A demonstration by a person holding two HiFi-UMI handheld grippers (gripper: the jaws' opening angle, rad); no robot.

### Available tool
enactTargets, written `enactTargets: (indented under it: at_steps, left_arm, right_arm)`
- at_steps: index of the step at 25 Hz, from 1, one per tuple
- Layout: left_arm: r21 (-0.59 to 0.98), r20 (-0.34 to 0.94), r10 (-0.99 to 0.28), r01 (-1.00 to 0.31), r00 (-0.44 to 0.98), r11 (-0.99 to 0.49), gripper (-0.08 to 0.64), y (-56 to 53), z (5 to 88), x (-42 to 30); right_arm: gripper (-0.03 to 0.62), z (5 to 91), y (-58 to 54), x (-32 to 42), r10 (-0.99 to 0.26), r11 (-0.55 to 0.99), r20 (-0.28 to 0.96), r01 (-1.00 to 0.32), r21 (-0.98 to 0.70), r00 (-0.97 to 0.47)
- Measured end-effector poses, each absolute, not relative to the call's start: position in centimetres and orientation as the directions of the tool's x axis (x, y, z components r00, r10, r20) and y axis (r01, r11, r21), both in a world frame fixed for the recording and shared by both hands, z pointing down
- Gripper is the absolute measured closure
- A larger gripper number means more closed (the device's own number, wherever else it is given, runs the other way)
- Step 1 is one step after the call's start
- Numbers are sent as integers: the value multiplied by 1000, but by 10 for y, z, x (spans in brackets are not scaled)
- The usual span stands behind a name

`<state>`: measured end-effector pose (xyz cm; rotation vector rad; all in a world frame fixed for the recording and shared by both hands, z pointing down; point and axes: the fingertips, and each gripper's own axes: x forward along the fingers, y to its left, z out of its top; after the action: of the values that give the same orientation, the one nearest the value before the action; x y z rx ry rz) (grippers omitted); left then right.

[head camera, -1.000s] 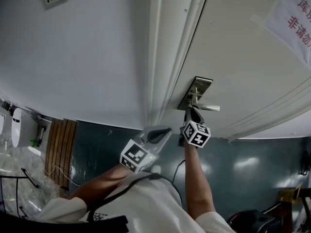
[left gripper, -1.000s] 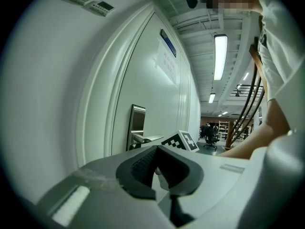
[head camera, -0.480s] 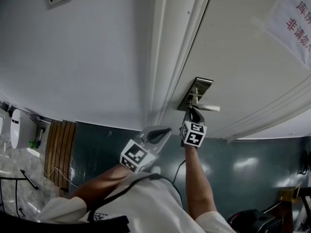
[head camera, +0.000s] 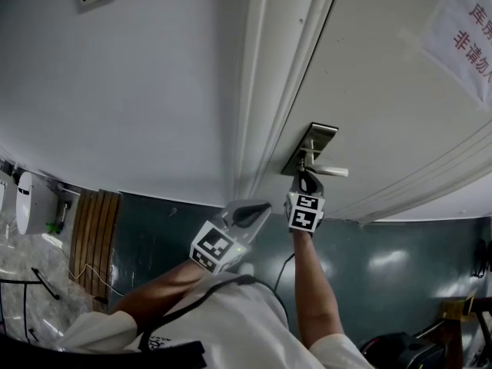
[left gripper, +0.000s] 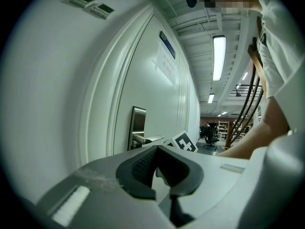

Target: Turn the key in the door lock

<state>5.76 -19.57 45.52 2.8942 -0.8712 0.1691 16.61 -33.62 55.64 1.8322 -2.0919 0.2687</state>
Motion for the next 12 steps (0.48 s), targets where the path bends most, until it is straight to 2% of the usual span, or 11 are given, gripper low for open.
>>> enactTargets:
  at_steps: [7,12]
  left_arm:
    - [68,143,-544,-557,827,-828,555,-195,456,57]
    - [69,139,-541,-553,830,-830,555,-195,455,59]
  right_arm:
    - [537,560,-337,161,-920,192,388,-926,324,-55]
    - [548,561,-336,154,-925,271,381,-732,625,-18]
